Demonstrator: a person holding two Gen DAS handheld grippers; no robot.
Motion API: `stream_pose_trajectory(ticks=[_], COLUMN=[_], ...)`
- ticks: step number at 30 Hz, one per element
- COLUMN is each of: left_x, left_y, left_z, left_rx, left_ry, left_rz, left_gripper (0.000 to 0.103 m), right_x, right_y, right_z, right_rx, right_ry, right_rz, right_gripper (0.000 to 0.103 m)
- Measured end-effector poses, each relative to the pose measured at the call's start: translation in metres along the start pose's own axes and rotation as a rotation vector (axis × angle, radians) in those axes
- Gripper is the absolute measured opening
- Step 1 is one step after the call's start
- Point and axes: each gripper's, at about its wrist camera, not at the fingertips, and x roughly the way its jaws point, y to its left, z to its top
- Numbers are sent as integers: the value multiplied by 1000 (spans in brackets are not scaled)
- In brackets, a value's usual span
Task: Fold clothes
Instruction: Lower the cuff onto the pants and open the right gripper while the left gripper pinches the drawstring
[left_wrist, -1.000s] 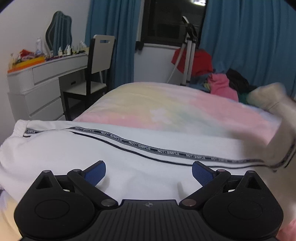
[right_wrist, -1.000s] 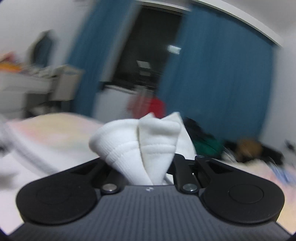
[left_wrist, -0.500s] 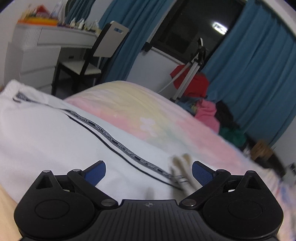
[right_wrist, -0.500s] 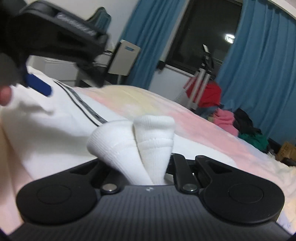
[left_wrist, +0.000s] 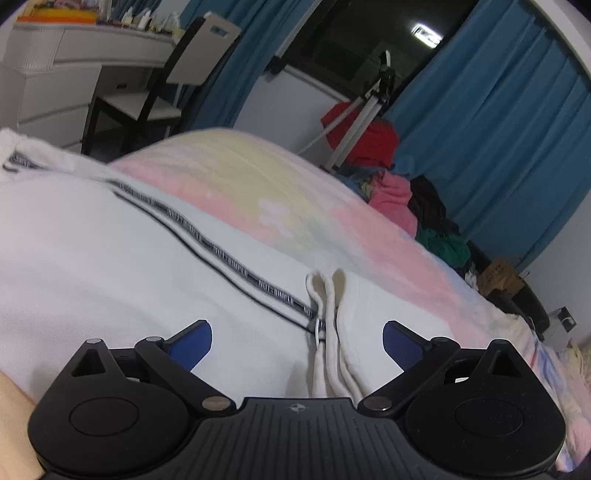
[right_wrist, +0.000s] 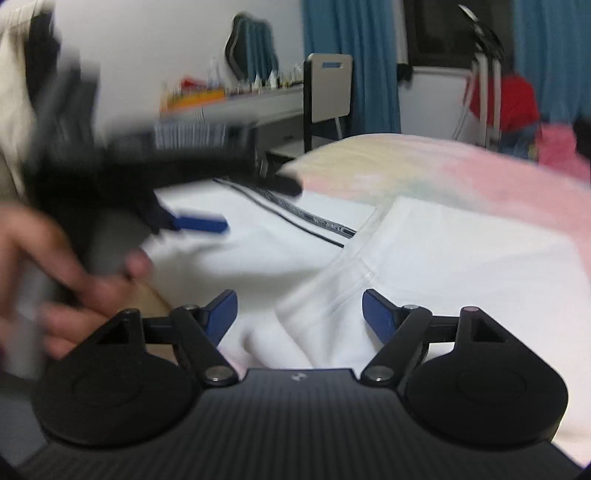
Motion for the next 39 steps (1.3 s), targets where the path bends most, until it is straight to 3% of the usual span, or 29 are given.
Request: stream_pose_trajectory(ticks=[3, 5, 9, 14, 18, 24, 28, 32, 35, 39], left_x=[6, 9, 9, 23, 32, 49, 51, 52, 48, 20], left_y=[0, -6, -23, -38, -51, -45, -40, -35, -34, -34], left_z=[-4, -8, -19, -37, -47, -56, -59, -59, -51, -44], left_rx=[-27, -7, 54, 154, 274, 289, 285, 269, 270, 273], left_ry=[36, 52, 32, 116, 130, 146, 134, 123, 100, 23], left_rz=[-26, -40, -34, -69, -44, -54, -53, -75, -95, -114], left_gripper=[100, 99, 97, 88, 84, 61, 48, 29, 21, 20], right_x=[-21, -22, -8, 4, 39, 137, 196, 216, 207, 187], right_y=[-28, -49, -83, -105, -98, -61, -43, -33, -26, -27], right_z=[6, 11, 18, 47, 87, 130, 129, 115, 114, 129], right_rx=[140, 245, 355, 327, 304, 206, 67, -42, -60, 25], right_ry=[-66, -86, -37, 80, 127, 271, 409, 467, 418, 319], right_rz=[0, -49, -166, -252, -182, -146, -237, -340, -359, -311], right_gripper=[76, 76, 76, 76, 77, 73, 68, 28, 15, 12])
